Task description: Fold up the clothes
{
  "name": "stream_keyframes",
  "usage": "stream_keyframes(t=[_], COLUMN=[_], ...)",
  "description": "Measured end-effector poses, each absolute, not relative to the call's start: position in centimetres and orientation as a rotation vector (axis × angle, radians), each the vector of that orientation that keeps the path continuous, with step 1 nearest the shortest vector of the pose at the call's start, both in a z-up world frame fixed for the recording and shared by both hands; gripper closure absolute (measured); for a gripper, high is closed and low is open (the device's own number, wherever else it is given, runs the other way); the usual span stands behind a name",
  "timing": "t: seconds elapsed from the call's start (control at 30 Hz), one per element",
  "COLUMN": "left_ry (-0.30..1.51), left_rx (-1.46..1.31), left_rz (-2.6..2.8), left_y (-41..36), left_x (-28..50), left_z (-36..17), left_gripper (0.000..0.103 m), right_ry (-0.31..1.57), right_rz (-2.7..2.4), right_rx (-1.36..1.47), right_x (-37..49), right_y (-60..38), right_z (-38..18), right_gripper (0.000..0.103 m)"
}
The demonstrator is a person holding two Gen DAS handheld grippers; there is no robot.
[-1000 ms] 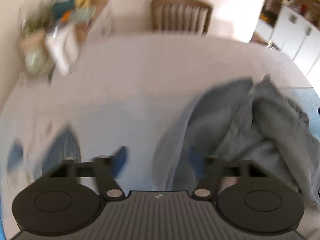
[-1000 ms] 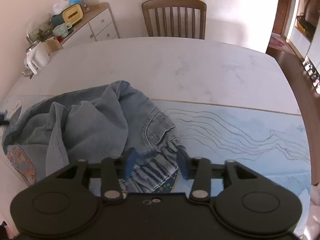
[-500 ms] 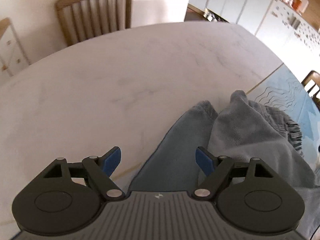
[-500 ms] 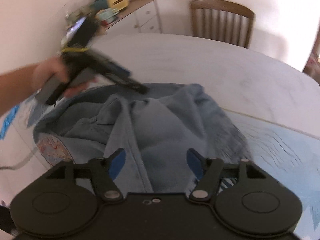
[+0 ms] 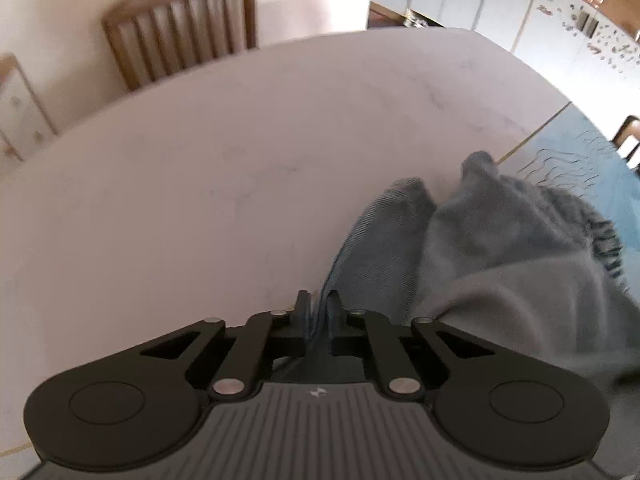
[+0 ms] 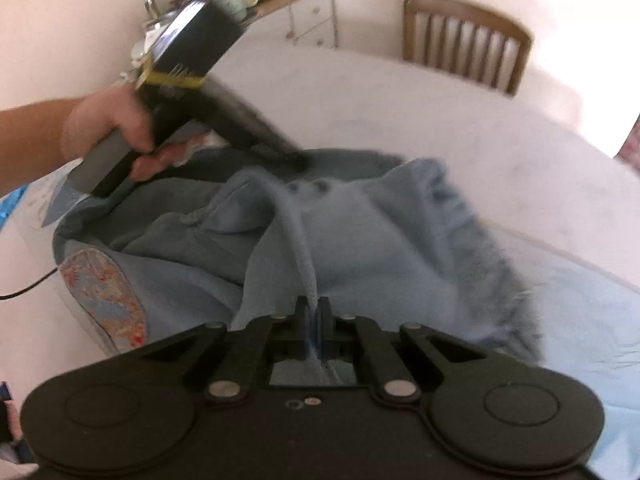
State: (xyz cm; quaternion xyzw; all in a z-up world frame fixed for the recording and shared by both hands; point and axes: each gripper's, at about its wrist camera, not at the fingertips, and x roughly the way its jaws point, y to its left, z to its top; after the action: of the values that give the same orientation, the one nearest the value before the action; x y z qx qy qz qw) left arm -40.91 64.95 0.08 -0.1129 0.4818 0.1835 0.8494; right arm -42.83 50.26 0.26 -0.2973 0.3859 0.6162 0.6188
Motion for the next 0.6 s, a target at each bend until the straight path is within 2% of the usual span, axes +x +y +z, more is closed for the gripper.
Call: stream_keyframes(t=[0.13, 0.17, 0.2, 0.27, 0.3, 0.33, 0.43, 0.6], left_ry=[0.952, 0.939, 0.931, 0.923, 0.928, 0.933, 0.935, 0.886], left_rx=[-0.288, -0.297, -0.308, -0.347, -0.377, -0.395, -0.456, -0.504], left_rz=[0.494, 0.531, 0.577, 0.661, 0.682, 0.692, 0.678, 0.657], left_y=[65.8, 66.2, 66.5, 67.3, 67.6, 67.7, 67.6, 66.2], left_x=[-44.6, -45.7, -46.9, -49.6, -50.9, -52.1, -54.9, -55.6], left_z=[1.5, 1.8, 1.8, 1.7, 1.4, 1.1, 0.8, 1.7], left_gripper=[0.099, 0.101, 0.102, 0.102, 0.102, 0.102, 0.102, 0.101], right_ry=[0.835, 0.843, 0.852, 0.844, 0.848, 0.868, 0.936, 1.023], right_rz=[1.309, 1.281, 1.25, 1.183, 1.144, 1.125, 1.138, 1.198], right_rx=[-0.664, -0.65, -0.639, -0.648, -0.651, -0.641, -0.634, -0.851], right_x=[-39.7, -38.6, -37.5, -36.0, -35.3, -34.5, -33.4, -36.3], right_y=[47.2, 46.3, 45.5, 43.8, 43.0, 42.1, 40.0, 38.9], right_z=[2.2, 2.5, 2.7, 3.0, 3.1, 3.2, 2.9, -0.2], right_gripper=[0.0, 0.019, 0.02, 0.02, 0.007, 0.0, 0.0, 0.0])
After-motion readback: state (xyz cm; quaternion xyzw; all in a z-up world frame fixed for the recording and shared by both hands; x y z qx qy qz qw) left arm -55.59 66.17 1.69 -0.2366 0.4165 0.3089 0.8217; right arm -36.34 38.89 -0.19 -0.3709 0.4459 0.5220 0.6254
